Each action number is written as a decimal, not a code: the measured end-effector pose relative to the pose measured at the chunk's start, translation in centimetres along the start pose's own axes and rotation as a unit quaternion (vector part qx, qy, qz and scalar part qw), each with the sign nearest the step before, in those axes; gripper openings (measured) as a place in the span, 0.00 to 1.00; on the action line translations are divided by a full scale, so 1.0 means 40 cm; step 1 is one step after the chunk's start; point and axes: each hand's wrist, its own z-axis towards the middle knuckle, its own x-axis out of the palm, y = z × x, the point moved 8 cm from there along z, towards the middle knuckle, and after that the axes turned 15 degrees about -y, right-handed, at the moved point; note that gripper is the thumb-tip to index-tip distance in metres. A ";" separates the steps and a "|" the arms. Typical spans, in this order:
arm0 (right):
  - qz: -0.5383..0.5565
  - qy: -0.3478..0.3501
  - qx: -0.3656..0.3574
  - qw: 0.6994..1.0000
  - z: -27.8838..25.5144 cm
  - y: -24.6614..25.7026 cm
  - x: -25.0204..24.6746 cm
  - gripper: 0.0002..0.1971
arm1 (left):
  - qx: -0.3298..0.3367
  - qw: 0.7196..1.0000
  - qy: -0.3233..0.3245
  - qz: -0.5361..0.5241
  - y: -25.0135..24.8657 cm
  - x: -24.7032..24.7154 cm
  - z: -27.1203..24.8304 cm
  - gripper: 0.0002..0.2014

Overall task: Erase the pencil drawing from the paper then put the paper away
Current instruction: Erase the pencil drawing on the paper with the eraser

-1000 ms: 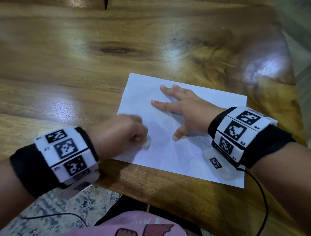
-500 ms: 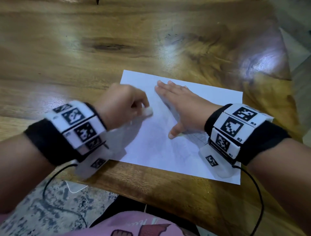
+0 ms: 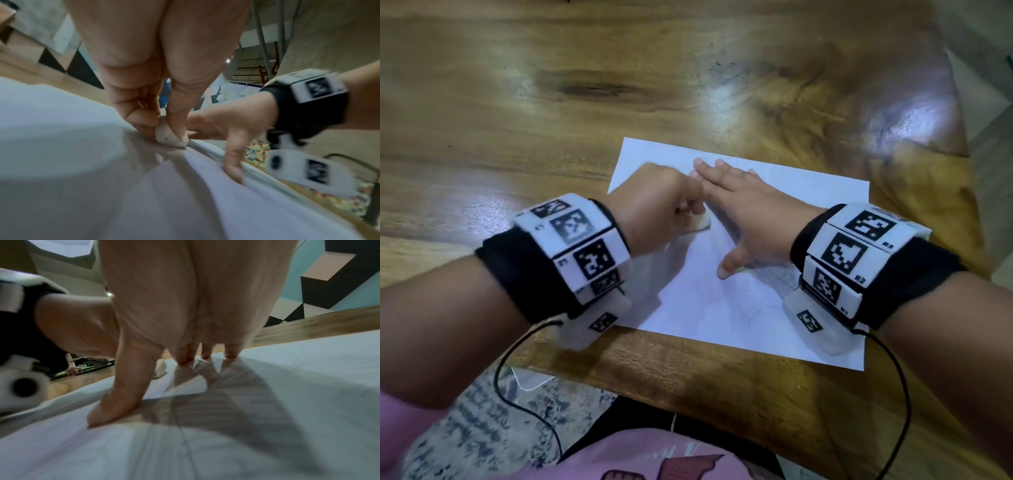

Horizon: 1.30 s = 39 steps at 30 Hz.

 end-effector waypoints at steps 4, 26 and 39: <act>-0.005 0.001 -0.003 1.000 -0.005 0.002 -0.003 0.64 | 0.042 0.994 0.094 -0.047 -0.034 0.036 -0.154 0.11; -0.019 0.015 -0.013 1.000 -0.064 -0.053 -0.006 0.59 | -0.002 0.997 0.073 0.021 -0.034 0.019 -0.146 0.10; -0.005 0.004 -0.011 1.000 -0.062 -0.070 0.007 0.63 | 0.012 0.996 0.090 -0.006 -0.066 0.037 -0.113 0.13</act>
